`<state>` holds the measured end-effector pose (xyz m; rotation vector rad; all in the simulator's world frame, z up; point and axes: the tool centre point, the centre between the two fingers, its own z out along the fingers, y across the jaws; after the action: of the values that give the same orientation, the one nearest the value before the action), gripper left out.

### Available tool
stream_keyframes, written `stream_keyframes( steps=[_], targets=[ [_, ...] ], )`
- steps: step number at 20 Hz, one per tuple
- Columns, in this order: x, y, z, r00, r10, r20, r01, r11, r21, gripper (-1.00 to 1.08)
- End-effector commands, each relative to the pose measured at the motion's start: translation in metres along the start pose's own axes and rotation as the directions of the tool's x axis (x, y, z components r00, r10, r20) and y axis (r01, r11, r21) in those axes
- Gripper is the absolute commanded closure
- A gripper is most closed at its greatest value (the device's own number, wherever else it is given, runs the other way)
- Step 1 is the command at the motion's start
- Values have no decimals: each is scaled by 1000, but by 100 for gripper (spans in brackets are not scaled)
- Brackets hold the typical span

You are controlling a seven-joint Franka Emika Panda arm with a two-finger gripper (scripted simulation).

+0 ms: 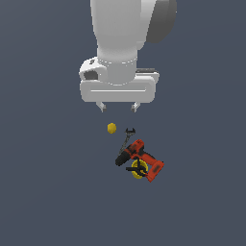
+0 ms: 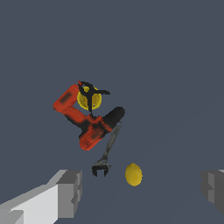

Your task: Pick up a designated object from a clutter of objects.

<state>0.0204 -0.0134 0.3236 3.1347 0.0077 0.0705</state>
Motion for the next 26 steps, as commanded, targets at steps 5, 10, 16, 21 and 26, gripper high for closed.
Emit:
stream_keyframes(
  steps=[5, 10, 16, 21, 26],
  targets=[
    [0, -10, -2, 1000, -12, -1, 12, 1000, 8, -92],
    [1, -33, -6, 999, -38, -5, 38, 999, 28, -92],
    [0, -32, -3, 999, -44, -4, 44, 999, 28, -92],
    [-2, -28, 9, 997, -74, -3, 74, 997, 27, -92],
    [-7, -21, 30, 992, -128, -1, 128, 991, 26, -92]
  ],
)
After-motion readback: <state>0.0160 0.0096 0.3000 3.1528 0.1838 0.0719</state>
